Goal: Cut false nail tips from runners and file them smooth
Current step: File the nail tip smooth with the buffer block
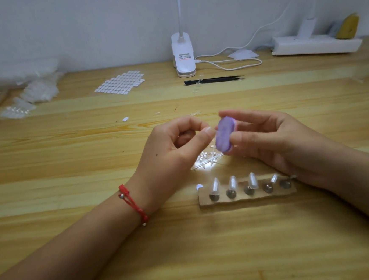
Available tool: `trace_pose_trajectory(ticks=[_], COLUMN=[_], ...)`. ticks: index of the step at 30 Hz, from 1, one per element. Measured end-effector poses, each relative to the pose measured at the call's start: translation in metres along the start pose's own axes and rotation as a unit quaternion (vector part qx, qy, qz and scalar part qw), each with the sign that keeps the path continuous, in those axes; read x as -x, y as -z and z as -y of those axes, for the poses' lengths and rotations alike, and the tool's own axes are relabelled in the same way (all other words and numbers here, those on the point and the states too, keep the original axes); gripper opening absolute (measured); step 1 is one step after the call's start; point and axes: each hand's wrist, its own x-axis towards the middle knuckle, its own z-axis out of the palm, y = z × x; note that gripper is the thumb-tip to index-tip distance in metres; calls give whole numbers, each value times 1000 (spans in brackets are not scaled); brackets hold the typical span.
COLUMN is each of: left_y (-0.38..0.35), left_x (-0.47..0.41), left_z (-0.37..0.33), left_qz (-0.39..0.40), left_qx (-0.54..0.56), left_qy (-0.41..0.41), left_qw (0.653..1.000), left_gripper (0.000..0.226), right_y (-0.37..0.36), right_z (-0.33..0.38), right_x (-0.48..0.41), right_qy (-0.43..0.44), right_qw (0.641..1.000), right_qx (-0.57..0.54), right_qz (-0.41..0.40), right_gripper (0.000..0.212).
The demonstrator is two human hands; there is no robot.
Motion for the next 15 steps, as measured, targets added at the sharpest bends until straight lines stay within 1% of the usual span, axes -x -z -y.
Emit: trace_pose_trajectory(ticks=[2,5,9,11,13,15], left_y=[0,-1,0,-1,-2,0], left_x=[0,-1,-1,-1,-1,-2], left_z=[2,4,5,6,6,6], left_qz=[-2,22,-17,0,6,-12], left_qx=[-17,-27,-22,-39,-29,-4], left_qy=[-6,-11,-17,-19,-13,-1], left_qw=[1000,999,999,999,999,1000], left_gripper=[16,16,15,14,14,18], right_y=[-1,2,0,2,3,2], right_z=[-1,-2,-2,-2,-2,-2], right_x=[0,-3,-1,-2,-3,-2], right_qy=[-4,18,3,9,14,5], right_qw=[1000,999,1000,1000,999,1000], right_qx=[18,-31,11,-12,-32,-4], right_qz=[9,-29,14,-4,-18,-3], right_gripper=[37,34,37,36,36,37])
